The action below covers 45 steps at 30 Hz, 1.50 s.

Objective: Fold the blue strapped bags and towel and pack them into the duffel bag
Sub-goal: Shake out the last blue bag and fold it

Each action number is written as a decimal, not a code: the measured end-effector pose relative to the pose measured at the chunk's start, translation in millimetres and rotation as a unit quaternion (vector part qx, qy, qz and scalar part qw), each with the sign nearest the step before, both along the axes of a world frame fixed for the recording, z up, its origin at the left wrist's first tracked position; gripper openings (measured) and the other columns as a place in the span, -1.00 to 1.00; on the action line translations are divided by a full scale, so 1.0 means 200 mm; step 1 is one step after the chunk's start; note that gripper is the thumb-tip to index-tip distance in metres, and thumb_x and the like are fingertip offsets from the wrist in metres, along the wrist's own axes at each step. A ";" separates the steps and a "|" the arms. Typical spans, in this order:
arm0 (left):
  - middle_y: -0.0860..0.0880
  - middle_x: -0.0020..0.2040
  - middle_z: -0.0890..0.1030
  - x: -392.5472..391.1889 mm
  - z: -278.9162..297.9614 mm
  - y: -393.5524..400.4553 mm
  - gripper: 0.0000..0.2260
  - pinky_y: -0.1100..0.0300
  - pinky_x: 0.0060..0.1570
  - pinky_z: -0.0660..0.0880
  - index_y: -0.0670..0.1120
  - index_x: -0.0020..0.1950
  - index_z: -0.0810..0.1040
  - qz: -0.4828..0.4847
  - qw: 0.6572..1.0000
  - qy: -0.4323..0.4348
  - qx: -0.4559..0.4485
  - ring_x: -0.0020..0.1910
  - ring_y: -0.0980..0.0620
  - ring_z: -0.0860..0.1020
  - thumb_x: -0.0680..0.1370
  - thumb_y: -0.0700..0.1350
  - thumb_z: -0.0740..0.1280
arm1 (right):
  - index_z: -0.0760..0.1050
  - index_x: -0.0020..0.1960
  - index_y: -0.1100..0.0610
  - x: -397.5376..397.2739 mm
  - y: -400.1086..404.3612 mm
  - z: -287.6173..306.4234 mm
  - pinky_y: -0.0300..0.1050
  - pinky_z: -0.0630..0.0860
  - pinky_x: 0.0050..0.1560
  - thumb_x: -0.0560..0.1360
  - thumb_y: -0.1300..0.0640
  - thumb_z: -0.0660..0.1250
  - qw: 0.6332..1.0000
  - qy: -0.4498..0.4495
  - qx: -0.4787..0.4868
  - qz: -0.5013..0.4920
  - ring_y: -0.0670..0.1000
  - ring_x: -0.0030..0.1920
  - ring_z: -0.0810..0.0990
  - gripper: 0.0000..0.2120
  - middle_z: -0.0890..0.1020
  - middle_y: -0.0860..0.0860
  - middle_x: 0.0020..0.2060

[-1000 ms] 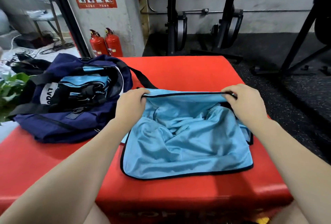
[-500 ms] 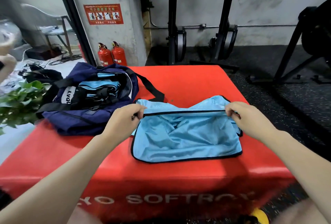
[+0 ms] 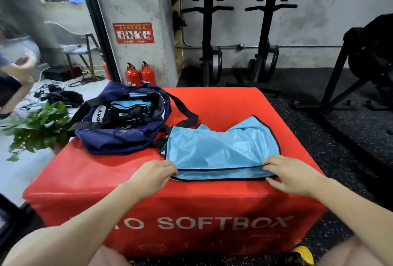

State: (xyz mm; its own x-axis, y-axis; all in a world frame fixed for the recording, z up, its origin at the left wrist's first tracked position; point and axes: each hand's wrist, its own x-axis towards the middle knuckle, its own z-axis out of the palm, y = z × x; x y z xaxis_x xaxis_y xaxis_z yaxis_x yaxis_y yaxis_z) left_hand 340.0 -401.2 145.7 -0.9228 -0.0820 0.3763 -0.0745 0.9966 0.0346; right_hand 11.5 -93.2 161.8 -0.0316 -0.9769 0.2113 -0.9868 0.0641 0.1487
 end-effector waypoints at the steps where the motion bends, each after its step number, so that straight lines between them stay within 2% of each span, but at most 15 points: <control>1: 0.08 -0.14 0.62 0.01 -0.01 0.00 -0.81 0.16 -0.36 0.50 -0.01 -0.09 0.59 0.003 1.000 -0.012 0.003 -0.27 -0.04 0.60 0.42 -0.29 0.36 | 0.66 0.03 0.00 0.00 0.01 -0.01 -0.20 0.60 -0.03 0.47 -0.17 0.29 1.000 0.004 0.007 -0.006 -0.10 0.02 0.62 -0.69 0.62 -0.13 0.00; 5: 0.12 -0.09 0.64 0.03 -0.01 0.04 -0.81 0.16 -0.28 0.53 0.02 -0.06 0.62 -0.005 1.000 -0.007 0.001 -0.24 0.00 0.61 0.45 -0.24 0.30 | 0.66 0.02 -0.03 0.02 0.03 -0.05 -0.20 0.61 -0.06 0.51 -0.19 0.22 1.000 0.018 0.005 0.002 -0.12 -0.01 0.63 -0.67 0.63 -0.15 -0.01; 8: 0.15 0.01 0.65 0.03 0.00 0.07 -0.82 0.14 -0.13 0.56 0.05 0.01 0.67 -0.013 1.000 -0.006 0.001 -0.12 0.07 0.63 0.52 -0.06 0.28 | 0.67 -0.05 -0.02 0.02 0.03 -0.07 -0.20 0.62 -0.17 0.50 -0.14 0.21 1.000 0.023 -0.014 0.012 -0.10 -0.10 0.65 -0.69 0.64 -0.15 -0.09; 11: 0.16 -0.02 0.67 0.03 0.00 0.07 -0.74 0.14 -0.02 0.56 0.06 0.03 0.69 -0.005 0.999 -0.032 -0.021 -0.04 0.12 0.63 0.52 0.16 0.33 | 0.64 -0.14 0.00 0.03 0.01 -0.10 -0.16 0.59 -0.27 0.52 -0.04 0.18 0.998 0.044 -0.027 0.031 -0.06 -0.20 0.64 -0.72 0.61 -0.13 -0.21; 13: 0.15 -0.05 0.68 0.02 -0.01 0.06 -0.69 0.17 -0.01 0.57 0.04 0.02 0.70 0.010 0.999 -0.032 -0.026 -0.05 0.12 0.62 0.53 0.21 0.30 | 0.64 -0.17 0.01 0.02 -0.01 -0.12 -0.16 0.58 -0.27 0.52 -0.01 0.18 0.998 0.044 -0.033 0.038 -0.06 -0.24 0.62 -0.73 0.59 -0.12 -0.25; 17: 0.13 -0.11 0.65 -0.02 -0.05 0.04 -0.72 0.20 -0.06 0.57 0.01 -0.02 0.69 0.025 1.000 -0.006 -0.003 -0.09 0.11 0.60 0.57 0.08 0.22 | 0.64 -0.14 -0.02 -0.05 -0.04 -0.11 -0.15 0.61 -0.17 0.44 0.03 0.41 0.999 0.016 -0.042 0.002 -0.06 -0.22 0.63 -0.95 0.61 -0.13 -0.22; 19: 0.13 -0.14 0.66 -0.04 -0.06 0.03 -0.80 0.22 -0.07 0.55 0.01 -0.05 0.69 0.028 1.000 0.012 -0.004 -0.12 0.11 0.61 0.53 -0.03 0.27 | 0.64 -0.16 -0.03 -0.06 -0.05 -0.09 -0.17 0.59 -0.19 0.35 0.06 0.52 0.998 -0.013 -0.047 -0.030 -0.07 -0.24 0.63 -0.90 0.60 -0.13 -0.24; 23: 0.12 -0.11 0.66 -0.10 0.02 0.00 -0.84 0.20 -0.03 0.50 0.00 -0.03 0.68 0.096 0.990 0.071 0.081 -0.11 0.12 0.61 0.45 -0.22 0.43 | 0.66 -0.06 0.01 -0.08 -0.07 0.00 -0.10 0.57 -0.09 0.43 0.10 0.48 0.989 -0.085 -0.072 -0.095 0.01 -0.14 0.66 -0.91 0.62 -0.10 -0.15; 25: 0.11 -0.06 0.66 -0.13 0.15 -0.01 -0.81 0.27 0.04 0.44 -0.04 0.00 0.68 0.129 0.973 0.125 0.147 -0.06 0.16 0.58 0.47 -0.28 0.44 | 0.68 -0.02 0.04 -0.10 -0.08 0.08 -0.08 0.57 0.02 0.42 0.17 0.51 0.976 -0.130 -0.110 -0.132 0.03 -0.06 0.67 -0.86 0.65 -0.07 -0.09; 28: 0.07 -0.07 0.64 -0.21 0.42 -0.02 -0.80 0.37 0.05 0.35 -0.10 0.01 0.66 0.136 0.956 0.191 0.176 -0.07 0.15 0.54 0.48 -0.34 0.40 | 0.71 -0.06 0.13 -0.12 -0.11 0.32 -0.33 0.40 0.04 0.35 0.34 0.52 0.949 -0.172 -0.206 -0.165 0.01 -0.08 0.65 -0.79 0.68 0.00 -0.12; 30: 0.07 -0.08 0.60 -0.25 0.63 -0.02 -0.81 0.33 0.02 0.34 -0.09 0.01 0.65 0.140 0.950 0.222 0.169 -0.09 0.15 0.50 0.49 -0.34 0.38 | 0.71 -0.07 0.15 -0.10 -0.12 0.53 -0.40 0.32 0.00 0.38 0.34 0.51 0.933 -0.180 -0.260 -0.173 -0.05 -0.10 0.60 -0.83 0.67 0.00 -0.14; 32: 0.06 -0.07 0.60 -0.30 0.85 -0.03 -0.81 0.30 0.02 0.34 -0.09 0.00 0.64 0.149 0.940 0.254 0.170 -0.08 0.13 0.49 0.49 -0.34 0.36 | 0.71 -0.08 0.15 -0.07 -0.12 0.74 -0.36 0.34 -0.01 0.42 0.27 0.52 0.922 -0.176 -0.300 -0.169 -0.08 -0.11 0.57 -0.91 0.66 -0.02 -0.16; 35: 0.04 -0.05 0.60 -0.34 1.18 -0.05 -0.80 0.22 0.06 0.38 -0.07 -0.01 0.62 0.154 0.931 0.285 0.172 -0.03 0.06 0.52 0.51 -0.33 0.31 | 0.70 -0.06 0.12 -0.06 -0.12 1.04 -0.23 0.40 0.03 0.48 0.17 0.50 0.914 -0.167 -0.329 -0.167 -0.07 -0.08 0.57 -0.94 0.66 -0.03 -0.13; 38: 0.03 -0.04 0.62 -0.32 1.49 -0.02 -0.77 0.16 0.13 0.44 -0.07 -0.01 0.63 0.148 0.921 0.317 0.170 0.01 0.02 0.55 0.52 -0.35 0.27 | 0.70 -0.04 0.11 -0.04 -0.09 1.32 -0.14 0.46 0.09 0.48 0.21 0.48 0.906 -0.165 -0.352 -0.167 -0.02 -0.06 0.58 -0.92 0.66 -0.01 -0.11; 45: 0.04 -0.08 0.58 -0.16 2.16 0.15 -0.76 0.22 0.06 0.39 -0.06 -0.04 0.62 0.126 0.921 0.352 0.110 -0.03 0.04 0.52 0.55 -0.36 0.25 | 0.70 -0.03 0.19 0.07 0.10 1.99 -0.27 0.35 -0.02 0.45 0.26 0.49 0.920 -0.110 -0.334 -0.170 0.03 -0.01 0.63 -0.89 0.71 0.04 -0.06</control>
State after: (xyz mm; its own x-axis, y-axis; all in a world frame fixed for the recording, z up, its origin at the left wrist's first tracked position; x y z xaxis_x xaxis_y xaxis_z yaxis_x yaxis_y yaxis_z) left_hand 308.4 -370.8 578.0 -0.3980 -0.4062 0.8225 -0.1846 0.9137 0.3620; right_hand 26.2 -72.6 559.0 -0.4261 -0.5562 0.7135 -0.8939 0.3800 -0.2376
